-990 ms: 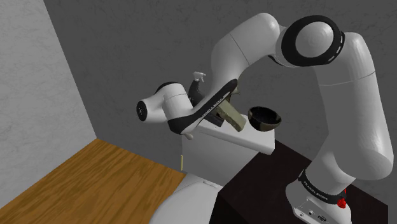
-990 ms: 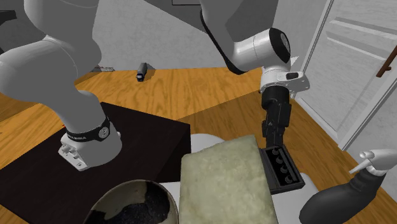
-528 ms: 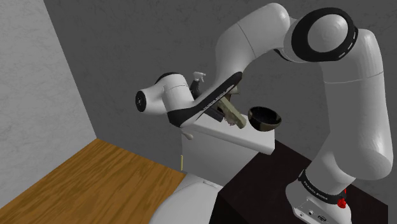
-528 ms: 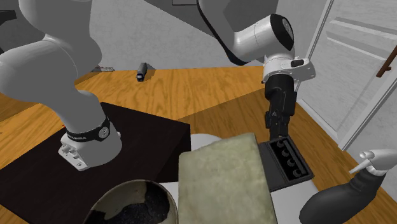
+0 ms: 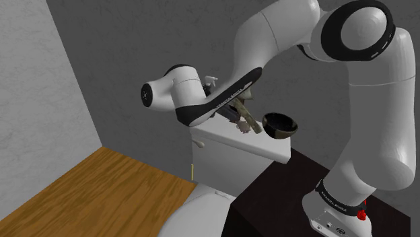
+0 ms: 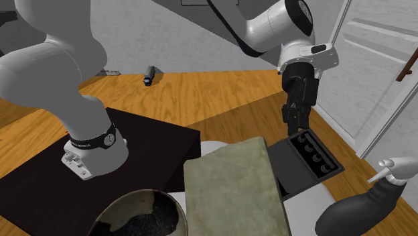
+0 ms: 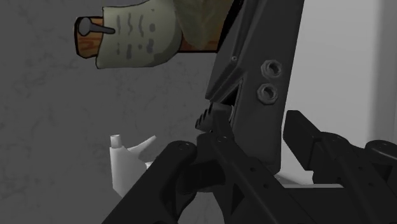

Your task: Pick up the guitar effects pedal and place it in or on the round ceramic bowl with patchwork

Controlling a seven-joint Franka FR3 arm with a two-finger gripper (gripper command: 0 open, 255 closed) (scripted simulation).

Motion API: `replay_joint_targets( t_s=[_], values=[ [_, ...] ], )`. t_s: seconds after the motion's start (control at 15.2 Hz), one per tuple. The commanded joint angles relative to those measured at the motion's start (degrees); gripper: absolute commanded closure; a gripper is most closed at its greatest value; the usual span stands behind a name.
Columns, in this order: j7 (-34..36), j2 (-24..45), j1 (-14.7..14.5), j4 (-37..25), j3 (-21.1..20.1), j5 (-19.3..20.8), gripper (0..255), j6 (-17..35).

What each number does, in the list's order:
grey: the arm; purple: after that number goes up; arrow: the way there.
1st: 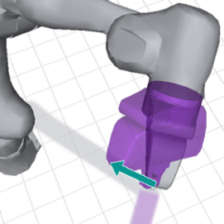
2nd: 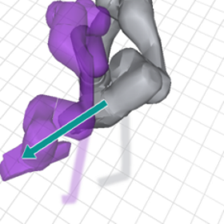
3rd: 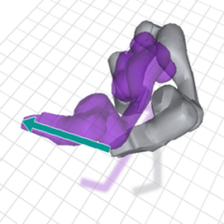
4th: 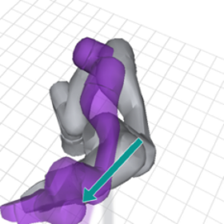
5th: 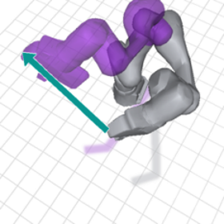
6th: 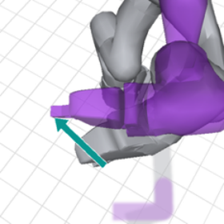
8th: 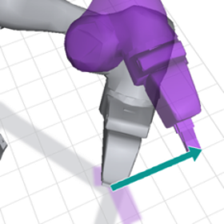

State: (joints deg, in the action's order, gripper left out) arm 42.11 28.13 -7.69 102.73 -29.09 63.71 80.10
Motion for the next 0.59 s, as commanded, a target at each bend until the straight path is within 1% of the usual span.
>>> replay_joint_targets(
  t_s=[0.0, 0.2, 0.53],
  values=[
    [-1.07, -1.06, 0.18, -0.18, -0.13, -0.17, 255, -0.46],
    [-2.23, -2.20, 0.29, -0.45, -0.33, -0.48, 255, -1.03],
    [-0.81, -13.29, 5.33, 14.40, -1.03, -3.05, 255, 5.55]
  ],
)
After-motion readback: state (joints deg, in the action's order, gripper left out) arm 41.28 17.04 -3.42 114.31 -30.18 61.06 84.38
